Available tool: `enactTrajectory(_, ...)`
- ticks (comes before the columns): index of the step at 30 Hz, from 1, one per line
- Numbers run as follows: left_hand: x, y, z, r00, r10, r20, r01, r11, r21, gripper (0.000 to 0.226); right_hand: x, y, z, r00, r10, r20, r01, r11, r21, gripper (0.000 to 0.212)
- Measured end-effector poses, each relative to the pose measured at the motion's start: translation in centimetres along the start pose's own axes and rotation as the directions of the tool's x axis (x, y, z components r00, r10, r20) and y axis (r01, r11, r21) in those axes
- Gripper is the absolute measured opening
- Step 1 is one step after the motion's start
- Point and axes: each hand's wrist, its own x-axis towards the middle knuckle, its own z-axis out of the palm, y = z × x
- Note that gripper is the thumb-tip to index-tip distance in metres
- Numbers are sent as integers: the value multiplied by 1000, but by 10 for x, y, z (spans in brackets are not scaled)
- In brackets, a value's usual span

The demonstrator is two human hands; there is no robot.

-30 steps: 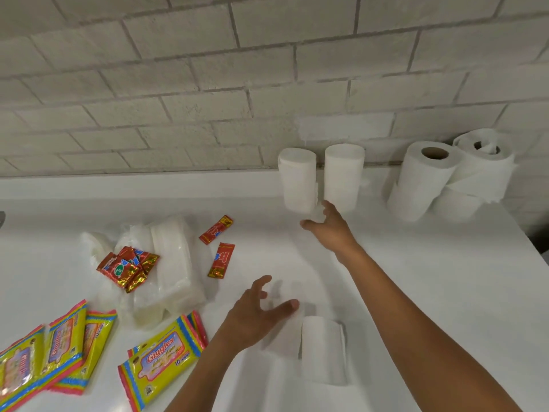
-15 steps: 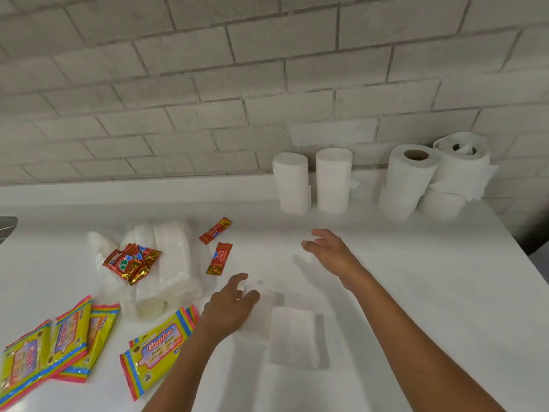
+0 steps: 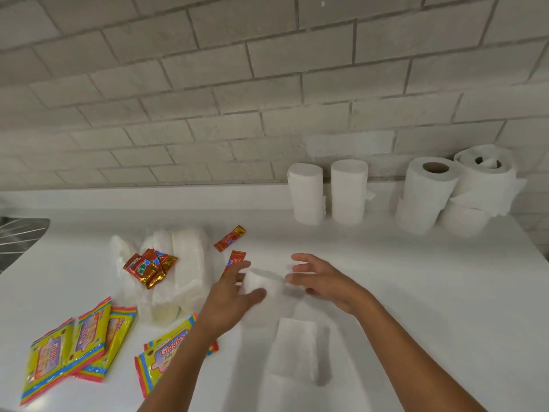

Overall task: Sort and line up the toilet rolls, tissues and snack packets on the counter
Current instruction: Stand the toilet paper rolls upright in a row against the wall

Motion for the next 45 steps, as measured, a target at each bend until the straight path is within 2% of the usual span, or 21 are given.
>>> enactTrajectory(3, 11, 16, -15, 997, 70, 27, -65, 985, -162, 62, 2, -15, 8, 993, -70, 97, 71, 997, -5, 76)
enactTrajectory(6, 16, 40, -27, 988, 147, 47, -132, 964, -230, 54, 9, -29, 14, 974, -184, 129, 186, 983, -2, 79)
enactTrajectory(13, 52, 49, -46, 975, 212, 66, -197, 962, -187, 54, 47, -43, 25, 959, -281, -44, 282, 959, 24, 72)
enactTrajectory(18, 75, 35, -63, 975, 223, -4, -223, 973, -55, 52, 88, -46, 35, 924, -240, -297, 227, 971, -79, 73)
enactTrajectory(24, 93, 8, -92, 968, 229, 102, -229, 973, -11, 43, 153, -63, 38, 842, -195, -503, 148, 980, -131, 72)
enactTrajectory(31, 113, -14, -120, 955, 254, 151, -258, 966, 11, 40, 216, -70, 36, 714, -200, -671, 128, 980, -155, 66)
enactTrajectory(34, 119, -20, -127, 947, 267, 181, -272, 962, 2, 39, 233, -69, 36, 678, -214, -703, 104, 975, -196, 65)
enactTrajectory(39, 126, -26, -132, 937, 278, 212, -286, 958, 8, 39, 246, -62, 33, 665, -183, -724, 44, 977, -207, 64)
enactTrajectory(45, 127, -29, -126, 928, 294, 229, -305, 952, 15, 41, 232, -55, 31, 737, -142, -661, -33, 969, -244, 82)
